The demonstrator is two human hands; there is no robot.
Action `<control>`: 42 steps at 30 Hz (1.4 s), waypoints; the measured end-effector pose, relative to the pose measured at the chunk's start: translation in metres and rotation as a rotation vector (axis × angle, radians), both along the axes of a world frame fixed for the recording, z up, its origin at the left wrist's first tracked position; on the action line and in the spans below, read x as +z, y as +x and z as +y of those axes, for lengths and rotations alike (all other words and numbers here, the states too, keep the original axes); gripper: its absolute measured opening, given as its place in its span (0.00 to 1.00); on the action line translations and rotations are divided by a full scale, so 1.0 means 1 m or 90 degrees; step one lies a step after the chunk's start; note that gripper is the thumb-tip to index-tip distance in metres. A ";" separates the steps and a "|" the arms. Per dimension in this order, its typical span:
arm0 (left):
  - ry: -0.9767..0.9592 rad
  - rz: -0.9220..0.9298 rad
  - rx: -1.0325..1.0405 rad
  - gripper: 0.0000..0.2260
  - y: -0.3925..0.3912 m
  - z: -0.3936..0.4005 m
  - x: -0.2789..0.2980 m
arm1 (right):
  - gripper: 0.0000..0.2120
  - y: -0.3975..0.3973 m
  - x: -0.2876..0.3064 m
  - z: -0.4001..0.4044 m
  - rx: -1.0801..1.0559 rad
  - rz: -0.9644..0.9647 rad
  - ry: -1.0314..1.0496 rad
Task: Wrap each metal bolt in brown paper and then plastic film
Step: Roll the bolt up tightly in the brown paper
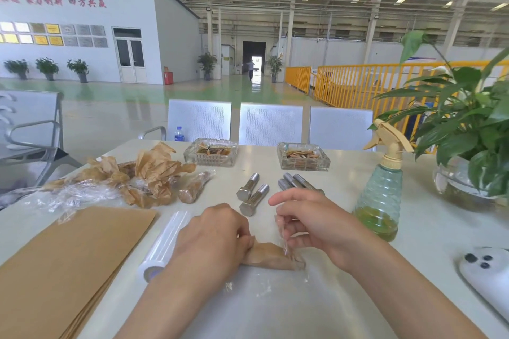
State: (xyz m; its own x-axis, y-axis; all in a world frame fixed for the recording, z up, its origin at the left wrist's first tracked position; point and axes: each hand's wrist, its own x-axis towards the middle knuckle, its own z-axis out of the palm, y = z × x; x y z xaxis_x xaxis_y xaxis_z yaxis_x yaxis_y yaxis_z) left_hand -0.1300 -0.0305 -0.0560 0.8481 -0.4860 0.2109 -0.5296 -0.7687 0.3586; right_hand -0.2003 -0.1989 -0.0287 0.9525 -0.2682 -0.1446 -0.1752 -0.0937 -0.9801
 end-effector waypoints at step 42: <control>0.074 -0.095 -0.140 0.16 -0.011 0.008 -0.001 | 0.36 0.009 -0.020 0.026 0.135 0.005 -0.225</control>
